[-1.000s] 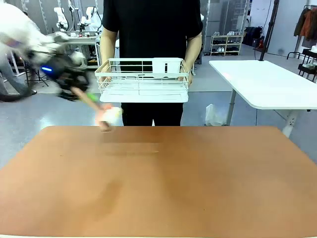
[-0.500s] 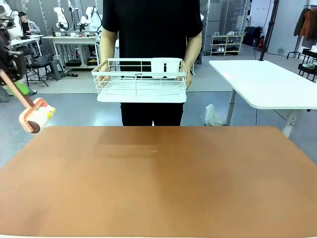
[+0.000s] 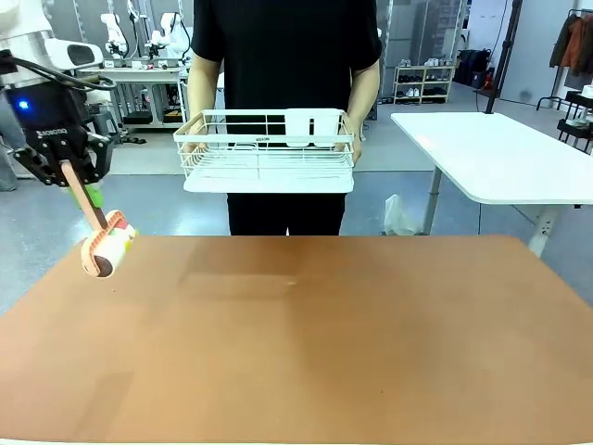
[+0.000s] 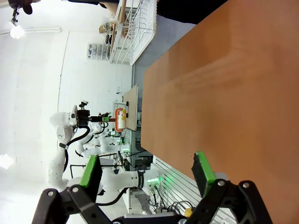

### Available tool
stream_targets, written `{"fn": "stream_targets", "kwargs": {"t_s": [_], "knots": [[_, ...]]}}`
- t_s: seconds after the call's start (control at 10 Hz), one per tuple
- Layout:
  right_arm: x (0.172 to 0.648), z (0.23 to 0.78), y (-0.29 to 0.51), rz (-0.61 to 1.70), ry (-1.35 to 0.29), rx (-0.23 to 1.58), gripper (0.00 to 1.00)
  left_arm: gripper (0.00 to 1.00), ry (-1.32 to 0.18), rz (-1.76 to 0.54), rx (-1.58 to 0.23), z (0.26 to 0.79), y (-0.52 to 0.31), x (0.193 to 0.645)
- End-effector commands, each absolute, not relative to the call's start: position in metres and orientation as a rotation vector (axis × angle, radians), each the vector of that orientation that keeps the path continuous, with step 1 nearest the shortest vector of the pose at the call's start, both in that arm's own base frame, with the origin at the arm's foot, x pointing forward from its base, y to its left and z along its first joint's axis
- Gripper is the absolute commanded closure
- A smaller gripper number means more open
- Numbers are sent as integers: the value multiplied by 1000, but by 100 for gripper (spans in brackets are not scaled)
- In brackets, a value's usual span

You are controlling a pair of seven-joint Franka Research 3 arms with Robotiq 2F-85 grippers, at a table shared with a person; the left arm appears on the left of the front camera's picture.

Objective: Clean the table.
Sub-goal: Clean the table with the Lint Roller when the human lifts the Dish drying rack.

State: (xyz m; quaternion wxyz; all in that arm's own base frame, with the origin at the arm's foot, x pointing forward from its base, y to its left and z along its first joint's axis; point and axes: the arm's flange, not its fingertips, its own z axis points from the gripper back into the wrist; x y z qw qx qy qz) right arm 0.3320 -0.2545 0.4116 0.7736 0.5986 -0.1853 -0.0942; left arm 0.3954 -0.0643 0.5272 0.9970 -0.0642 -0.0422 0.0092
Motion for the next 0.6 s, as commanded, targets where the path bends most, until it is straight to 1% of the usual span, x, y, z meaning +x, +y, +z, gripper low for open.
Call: {"fn": "stream_targets", "kwargs": {"t_s": [0.0,0.5], "knots": [[328,415,-253,-196,-399,1297,0,79,-87,37,-126,539,-48,392],[328,415,-253,-196,-399,1297,0,79,-87,37,-126,539,-48,392]]}}
